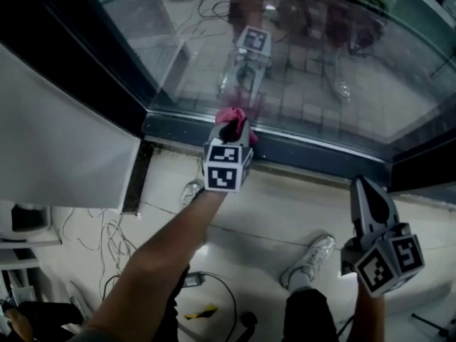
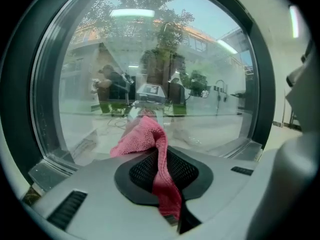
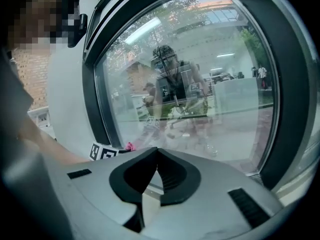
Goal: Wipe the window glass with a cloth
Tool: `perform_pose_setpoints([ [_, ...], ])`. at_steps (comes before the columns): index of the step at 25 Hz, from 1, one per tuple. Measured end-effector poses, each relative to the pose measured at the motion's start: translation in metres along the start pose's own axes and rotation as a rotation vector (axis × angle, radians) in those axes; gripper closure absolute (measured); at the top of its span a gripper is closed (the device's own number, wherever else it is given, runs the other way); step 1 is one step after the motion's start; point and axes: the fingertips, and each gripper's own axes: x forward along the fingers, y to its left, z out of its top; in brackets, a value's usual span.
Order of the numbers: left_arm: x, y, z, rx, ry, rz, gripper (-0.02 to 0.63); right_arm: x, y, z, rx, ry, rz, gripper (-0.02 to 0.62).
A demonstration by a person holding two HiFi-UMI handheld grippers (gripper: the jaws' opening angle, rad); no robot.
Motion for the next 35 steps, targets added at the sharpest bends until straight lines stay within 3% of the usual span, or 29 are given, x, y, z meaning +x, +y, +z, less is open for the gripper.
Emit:
perform_pose_setpoints([
  [23, 0.033, -0.208, 0.015, 0.064, 0.012, -0.246, 0.555, -0.081, -0.102, -0.008, 0.047, -0.051, -0.167, 0.588],
  [29, 0.035, -0.247, 0.021, 0.084, 0.017, -0.287, 0.555, -0.086, -0.106, -0.010, -0.052, -0.007, -0.251, 0.588],
  [35, 0.041, -0.289, 0.025, 0.087, 0.019, -0.322, 0.555, -0.078, -0.088, -0.022, -0.045, 0.024, -0.223, 0.588],
])
